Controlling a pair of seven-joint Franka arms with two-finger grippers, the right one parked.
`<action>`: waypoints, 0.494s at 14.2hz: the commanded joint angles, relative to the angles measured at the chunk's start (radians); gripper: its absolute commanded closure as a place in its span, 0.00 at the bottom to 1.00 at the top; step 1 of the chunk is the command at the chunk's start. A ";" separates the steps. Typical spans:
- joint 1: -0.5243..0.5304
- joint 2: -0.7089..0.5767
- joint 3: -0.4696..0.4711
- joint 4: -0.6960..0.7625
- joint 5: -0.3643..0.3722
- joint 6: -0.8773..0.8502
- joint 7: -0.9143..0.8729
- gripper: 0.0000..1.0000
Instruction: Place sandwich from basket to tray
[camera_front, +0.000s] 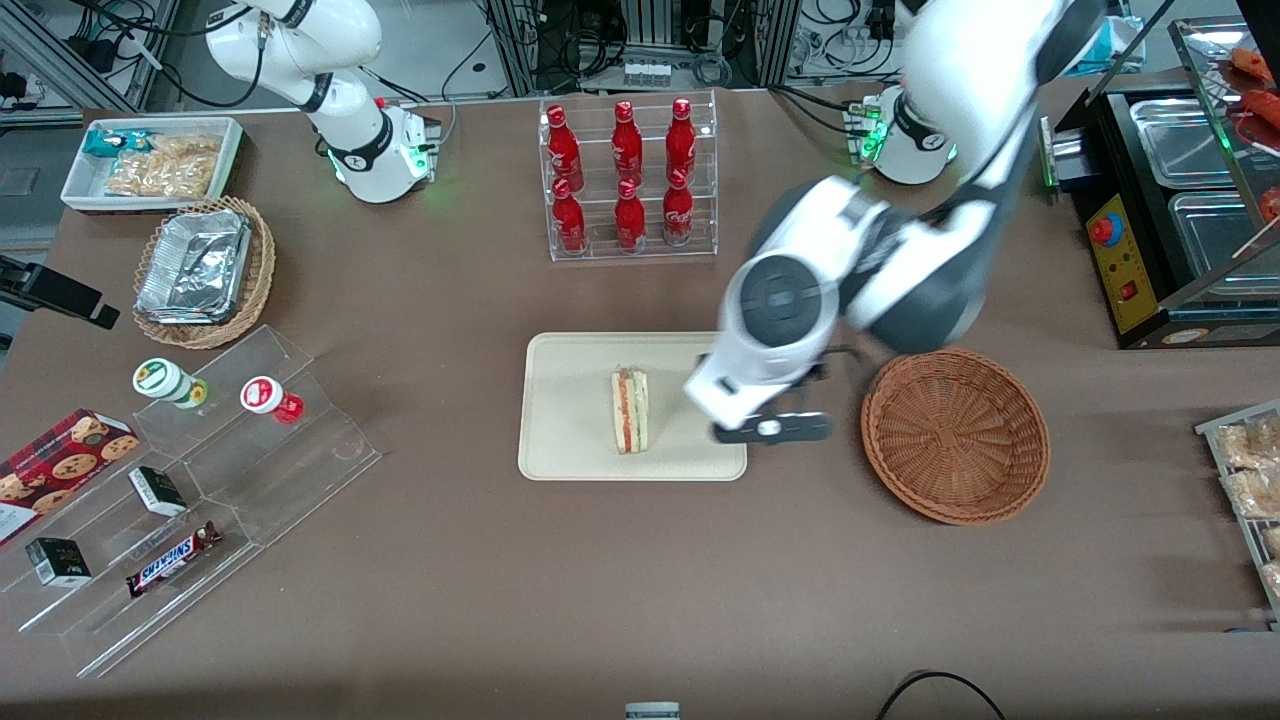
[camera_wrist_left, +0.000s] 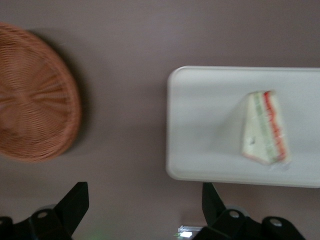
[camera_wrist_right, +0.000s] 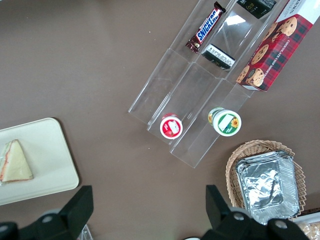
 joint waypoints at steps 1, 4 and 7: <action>0.118 -0.123 -0.009 -0.096 0.003 -0.083 0.092 0.00; 0.279 -0.281 -0.032 -0.228 -0.004 -0.114 0.210 0.00; 0.461 -0.475 -0.128 -0.367 -0.008 -0.132 0.279 0.00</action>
